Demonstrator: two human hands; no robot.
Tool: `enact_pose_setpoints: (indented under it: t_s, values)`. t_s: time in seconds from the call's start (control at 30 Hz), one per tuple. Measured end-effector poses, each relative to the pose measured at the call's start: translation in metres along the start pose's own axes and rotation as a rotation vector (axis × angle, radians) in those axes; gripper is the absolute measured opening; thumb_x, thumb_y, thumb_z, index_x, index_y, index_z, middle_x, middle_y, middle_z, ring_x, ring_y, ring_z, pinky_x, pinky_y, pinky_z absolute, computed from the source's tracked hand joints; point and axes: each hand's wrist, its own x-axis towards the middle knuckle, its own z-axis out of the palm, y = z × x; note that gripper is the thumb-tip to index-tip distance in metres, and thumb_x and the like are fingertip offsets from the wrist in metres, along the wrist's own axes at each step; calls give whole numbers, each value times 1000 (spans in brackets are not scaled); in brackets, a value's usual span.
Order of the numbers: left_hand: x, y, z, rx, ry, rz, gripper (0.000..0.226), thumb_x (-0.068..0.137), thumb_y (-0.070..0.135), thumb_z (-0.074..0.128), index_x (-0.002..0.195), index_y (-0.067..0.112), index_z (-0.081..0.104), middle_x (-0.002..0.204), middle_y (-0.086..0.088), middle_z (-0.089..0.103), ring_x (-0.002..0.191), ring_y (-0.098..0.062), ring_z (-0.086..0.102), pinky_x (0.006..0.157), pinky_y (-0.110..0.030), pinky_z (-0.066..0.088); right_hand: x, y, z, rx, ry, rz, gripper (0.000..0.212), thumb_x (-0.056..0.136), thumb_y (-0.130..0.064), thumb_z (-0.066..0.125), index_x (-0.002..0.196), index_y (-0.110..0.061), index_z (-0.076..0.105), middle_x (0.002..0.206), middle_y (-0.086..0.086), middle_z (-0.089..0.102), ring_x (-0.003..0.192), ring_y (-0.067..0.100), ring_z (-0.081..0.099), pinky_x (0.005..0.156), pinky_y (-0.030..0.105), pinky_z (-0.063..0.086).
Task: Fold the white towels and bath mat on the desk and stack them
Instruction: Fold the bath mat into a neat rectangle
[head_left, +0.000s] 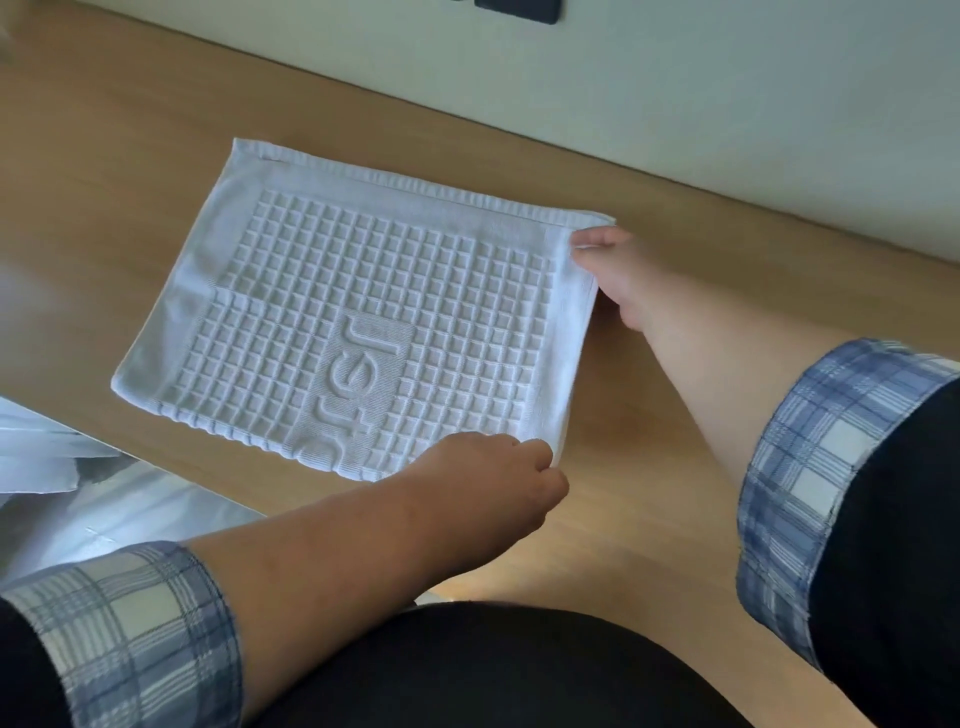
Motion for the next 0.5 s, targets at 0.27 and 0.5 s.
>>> enact_pose_setpoints:
  t_s: [0.27,0.5]
  values:
    - [2,-5,6,-197,-20,-29,29,103,19,46,131,24,53,107,-1,51,72,-24,57,60,-38,52,12,9,8,-84,22,-97,41,92,-13,51,119,-41,65,127,-3,57,105,14,57,78,20,47]
    - [-17,-23,-6,-391,16,-62,35,101,29,45,132,30,62,104,10,40,80,-19,52,69,-29,38,19,1,10,-261,265,-172,33,99,-37,48,119,-22,69,103,-1,70,92,19,63,87,25,50]
